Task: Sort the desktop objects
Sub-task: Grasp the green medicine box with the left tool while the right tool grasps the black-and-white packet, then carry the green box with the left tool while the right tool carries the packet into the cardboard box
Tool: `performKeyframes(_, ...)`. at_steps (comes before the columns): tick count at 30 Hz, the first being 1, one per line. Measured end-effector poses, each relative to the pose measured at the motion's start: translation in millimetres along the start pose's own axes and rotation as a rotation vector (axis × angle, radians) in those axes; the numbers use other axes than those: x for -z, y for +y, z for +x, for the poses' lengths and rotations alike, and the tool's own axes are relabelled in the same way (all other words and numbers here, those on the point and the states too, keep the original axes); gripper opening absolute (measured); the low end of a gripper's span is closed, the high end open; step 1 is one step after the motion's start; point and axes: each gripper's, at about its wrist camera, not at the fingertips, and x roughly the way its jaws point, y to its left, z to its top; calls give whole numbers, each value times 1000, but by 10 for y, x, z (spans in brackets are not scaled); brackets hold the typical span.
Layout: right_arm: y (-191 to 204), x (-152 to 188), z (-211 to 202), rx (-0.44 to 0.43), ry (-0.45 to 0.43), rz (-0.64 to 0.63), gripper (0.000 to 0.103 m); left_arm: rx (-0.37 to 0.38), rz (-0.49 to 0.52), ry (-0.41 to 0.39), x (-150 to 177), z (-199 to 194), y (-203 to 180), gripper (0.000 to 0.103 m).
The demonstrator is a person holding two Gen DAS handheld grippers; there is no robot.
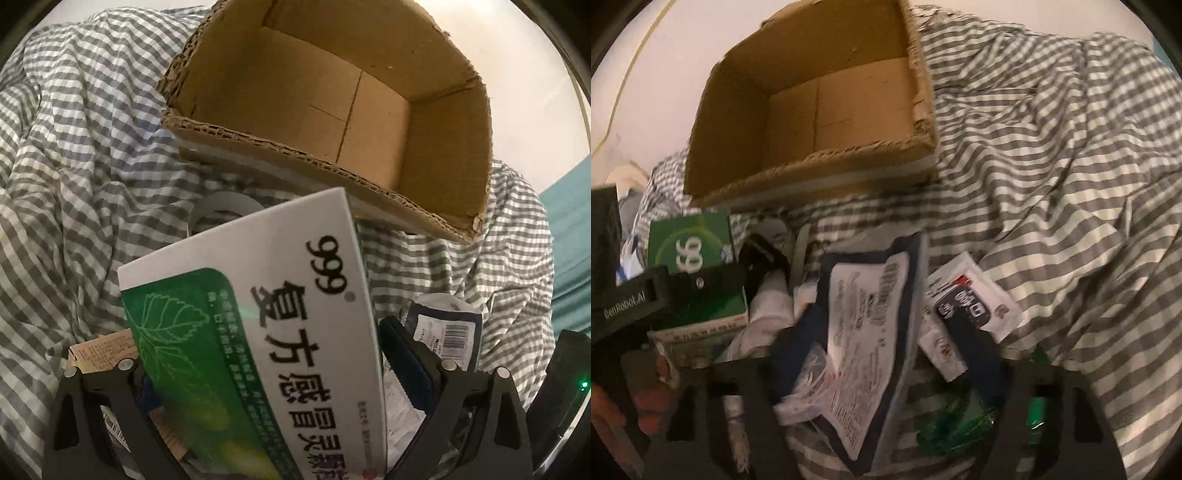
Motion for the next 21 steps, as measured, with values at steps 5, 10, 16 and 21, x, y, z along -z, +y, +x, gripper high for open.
performKeyframes(5,64,47,-181,24,-45,2,23,-1,22,-56,15,-174,20,96)
performKeyframes(10,101,57,-370,42,-60,38,13,27,28,-109,25,-426,41,93)
performKeyframes(16,266,76,-621,47,-107,39,8,23,54,-204,44,-835,63,93)
performKeyframes(21,413,-18,-888,255,-196,226,7,22,65,-272,1,-1110,97,93)
